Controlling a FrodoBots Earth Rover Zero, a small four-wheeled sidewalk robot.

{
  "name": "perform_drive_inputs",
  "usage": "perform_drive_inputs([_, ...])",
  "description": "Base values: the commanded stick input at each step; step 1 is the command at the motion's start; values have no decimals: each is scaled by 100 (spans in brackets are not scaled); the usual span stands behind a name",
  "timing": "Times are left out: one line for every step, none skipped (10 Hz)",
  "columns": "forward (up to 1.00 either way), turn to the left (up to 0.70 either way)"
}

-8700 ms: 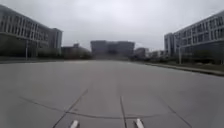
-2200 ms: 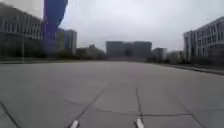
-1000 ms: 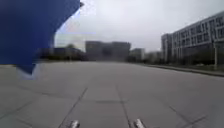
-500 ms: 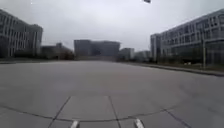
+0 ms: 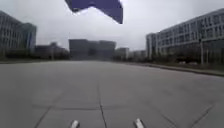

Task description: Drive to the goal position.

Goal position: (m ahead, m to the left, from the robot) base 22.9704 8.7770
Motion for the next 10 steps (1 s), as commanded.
perform_drive_inputs([100,0])
perform_drive_inputs([100,-1])
perform_drive_inputs([100,-9])
perform_drive_inputs([100,-37])
perform_drive_inputs([100,-22])
perform_drive_inputs([100,-2])
perform_drive_inputs([100,-20])
perform_drive_inputs([100,-35])
perform_drive_inputs([100,-22])
perform_drive_inputs([100,-5])
